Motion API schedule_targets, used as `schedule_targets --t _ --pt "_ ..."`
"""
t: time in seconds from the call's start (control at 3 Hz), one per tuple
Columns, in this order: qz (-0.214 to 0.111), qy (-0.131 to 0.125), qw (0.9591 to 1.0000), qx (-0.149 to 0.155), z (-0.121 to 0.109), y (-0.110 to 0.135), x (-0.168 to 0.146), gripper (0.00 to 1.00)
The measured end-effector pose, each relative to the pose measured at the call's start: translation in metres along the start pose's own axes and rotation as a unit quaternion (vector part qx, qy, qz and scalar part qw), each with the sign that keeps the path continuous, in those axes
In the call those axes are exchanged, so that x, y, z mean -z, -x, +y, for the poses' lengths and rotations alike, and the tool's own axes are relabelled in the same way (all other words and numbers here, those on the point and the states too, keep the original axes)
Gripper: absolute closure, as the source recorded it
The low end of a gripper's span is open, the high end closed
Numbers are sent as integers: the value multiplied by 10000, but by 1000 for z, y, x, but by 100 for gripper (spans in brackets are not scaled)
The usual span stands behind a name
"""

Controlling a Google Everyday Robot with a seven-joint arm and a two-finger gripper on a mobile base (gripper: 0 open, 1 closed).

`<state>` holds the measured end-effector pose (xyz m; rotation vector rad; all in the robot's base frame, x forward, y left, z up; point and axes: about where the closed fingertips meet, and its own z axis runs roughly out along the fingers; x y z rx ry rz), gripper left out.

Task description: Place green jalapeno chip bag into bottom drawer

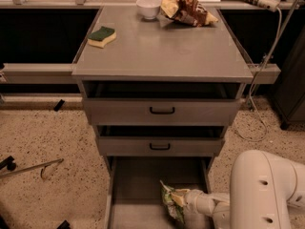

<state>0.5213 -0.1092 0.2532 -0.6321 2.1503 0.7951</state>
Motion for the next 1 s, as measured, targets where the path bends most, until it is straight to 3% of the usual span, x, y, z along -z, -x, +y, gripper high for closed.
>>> schedule_targets --t 0.33,0.67,1.0 --pt "0 0 10000 0 0 0 0 12" --pt "0 1 10000 0 0 0 0 0" --pt "0 1 10000 0 0 0 0 0"
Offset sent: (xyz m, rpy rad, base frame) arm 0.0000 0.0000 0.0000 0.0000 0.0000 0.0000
